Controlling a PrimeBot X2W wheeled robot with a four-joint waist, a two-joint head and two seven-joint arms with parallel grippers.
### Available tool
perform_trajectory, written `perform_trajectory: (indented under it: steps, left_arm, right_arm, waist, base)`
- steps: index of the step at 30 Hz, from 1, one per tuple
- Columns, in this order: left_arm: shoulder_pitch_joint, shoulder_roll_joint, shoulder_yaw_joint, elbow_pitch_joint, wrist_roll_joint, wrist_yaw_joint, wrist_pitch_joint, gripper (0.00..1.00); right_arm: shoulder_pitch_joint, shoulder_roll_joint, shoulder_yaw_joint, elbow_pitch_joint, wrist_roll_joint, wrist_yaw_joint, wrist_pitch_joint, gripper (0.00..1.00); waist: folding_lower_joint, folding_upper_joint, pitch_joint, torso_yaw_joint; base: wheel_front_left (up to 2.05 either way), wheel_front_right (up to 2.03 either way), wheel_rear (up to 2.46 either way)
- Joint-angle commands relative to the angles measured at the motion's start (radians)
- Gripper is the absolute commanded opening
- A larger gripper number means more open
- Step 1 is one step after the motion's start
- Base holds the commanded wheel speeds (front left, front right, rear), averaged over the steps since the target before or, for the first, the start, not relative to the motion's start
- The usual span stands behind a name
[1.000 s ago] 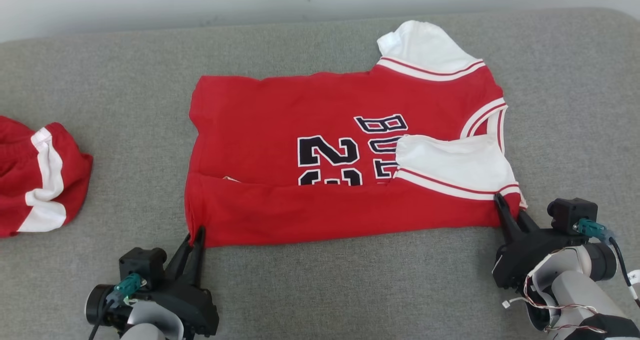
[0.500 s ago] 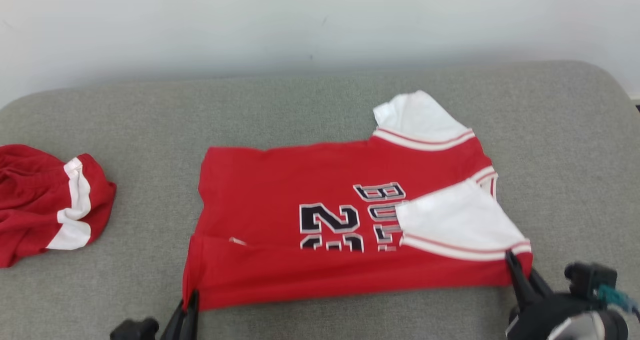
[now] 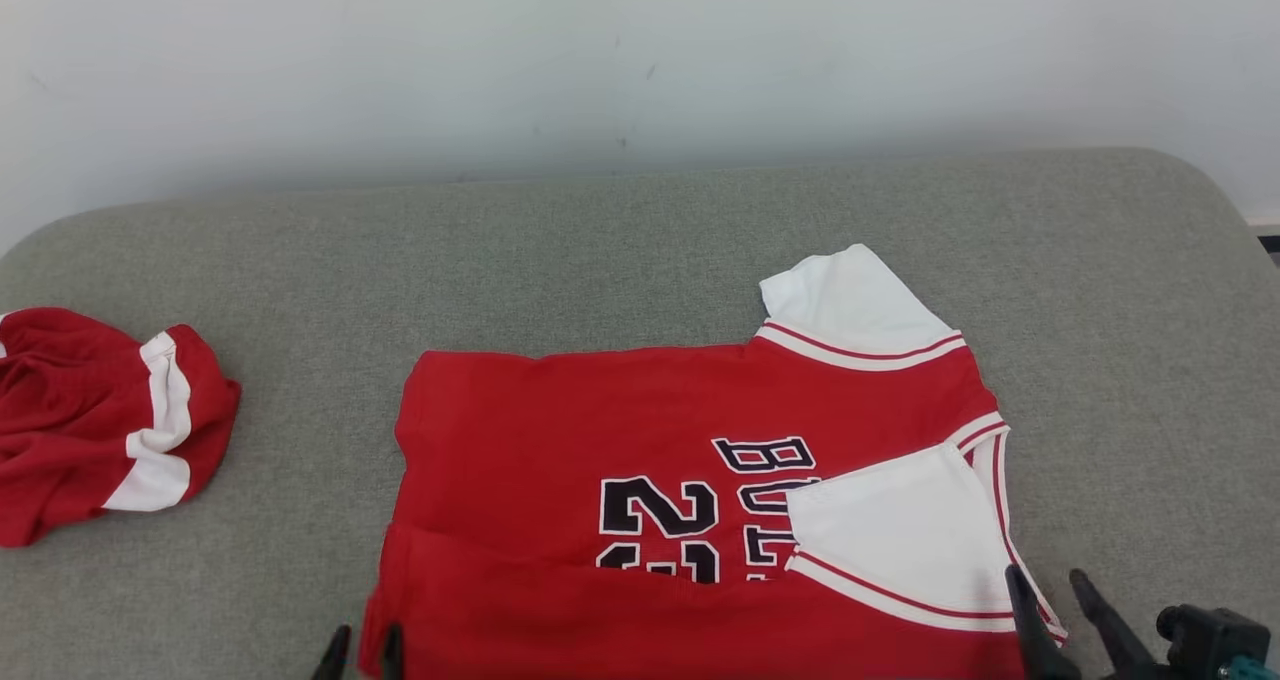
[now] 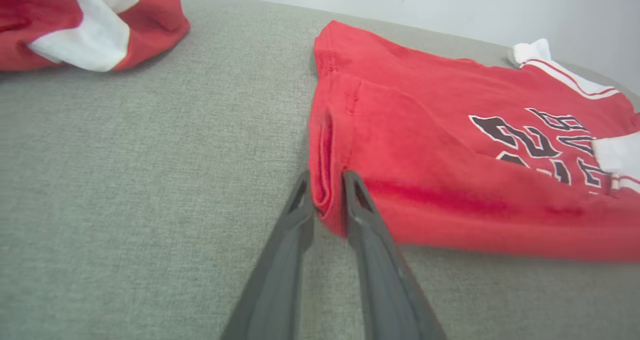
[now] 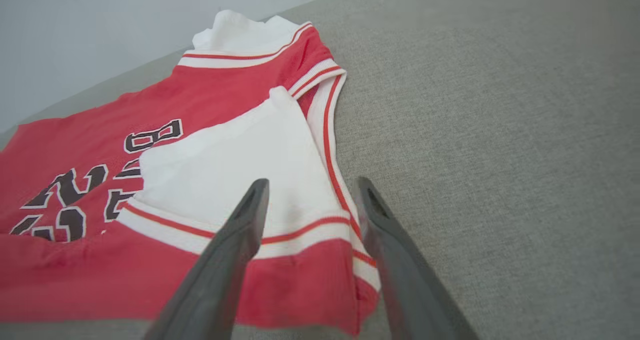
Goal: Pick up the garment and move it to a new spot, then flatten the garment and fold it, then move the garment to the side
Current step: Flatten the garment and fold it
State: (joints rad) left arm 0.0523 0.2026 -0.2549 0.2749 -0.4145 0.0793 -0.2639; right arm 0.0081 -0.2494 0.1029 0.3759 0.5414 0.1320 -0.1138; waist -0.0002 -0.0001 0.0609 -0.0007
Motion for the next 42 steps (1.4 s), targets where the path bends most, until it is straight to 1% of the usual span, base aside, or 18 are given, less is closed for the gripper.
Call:
perform_trajectory:
  steps: [1,6,11,18,22,30,32,38,40,42]
  left_arm:
    - [-0.007,-0.003,0.009,-0.013,0.011,0.005,0.000,1.00]
    - [-0.024,-0.018,0.067,-0.086,0.044,0.017,0.000,1.00]
    - [-0.049,-0.023,0.116,-0.144,0.084,0.012,0.000,1.00]
    - [-0.052,-0.019,0.205,-0.198,0.134,0.001,0.000,1.00]
    - [-0.037,-0.017,0.242,-0.199,0.161,-0.019,0.000,1.00]
    - [-0.024,-0.043,0.262,-0.182,0.207,-0.059,0.000,1.00]
    - [-0.022,-0.046,0.264,-0.177,0.211,-0.063,0.000,1.00]
    - [-0.018,-0.063,0.284,-0.161,0.229,-0.092,0.000,1.00]
    - [-0.015,-0.069,0.290,-0.161,0.235,-0.096,0.000,1.00]
    - [-0.024,-0.071,0.295,-0.154,0.238,-0.107,0.000,1.00]
  right_arm:
    - [-0.002,0.002,-0.016,-0.018,-0.026,-0.003,-0.011,1.00]
    - [-0.021,0.037,-0.059,-0.091,-0.094,-0.002,-0.042,1.00]
    - [-0.033,0.067,-0.059,-0.153,-0.159,-0.003,-0.080,1.00]
    - [-0.039,0.081,-0.040,-0.217,-0.223,-0.003,-0.135,1.00]
    - [-0.026,0.090,-0.037,-0.232,-0.246,-0.003,-0.146,1.00]
    - [-0.007,0.115,-0.031,-0.240,-0.263,-0.003,-0.152,1.00]
    - [-0.005,0.116,-0.029,-0.240,-0.266,-0.003,-0.152,1.00]
    - [0.004,0.112,-0.025,-0.244,-0.270,-0.003,-0.152,1.00]
    - [0.005,0.107,-0.028,-0.240,-0.263,-0.003,-0.152,1.00]
    - [-0.008,0.108,-0.027,-0.232,-0.233,-0.003,-0.152,1.00]
  waist:
    - [0.0002,0.0001,-0.003,-0.004]
    - [0.0002,0.0001,-0.027,-0.005]
    - [0.0002,0.0001,-0.039,-0.007]
    - [0.0002,0.0001,-0.046,-0.005]
    - [0.0002,0.0001,-0.051,-0.002]
    - [0.0002,0.0001,-0.046,0.017]
    - [0.0002,0.0001,-0.046,0.019]
    - [0.0002,0.0001,-0.044,0.024]
    - [0.0002,0.0001,-0.043,0.024]
    - [0.0002,0.0001,-0.038,0.023]
  base:
    - [0.00,0.00,0.00]
    - [0.00,0.00,0.00]
    - [0.00,0.00,0.00]
    - [0.00,0.00,0.00]
    - [0.00,0.00,0.00]
    - [0.00,0.00,0.00]
    - [0.00,0.00,0.00]
    - [0.00,0.00,0.00]
    - [0.00,0.00,0.00]
    - [0.00,0.00,0.00]
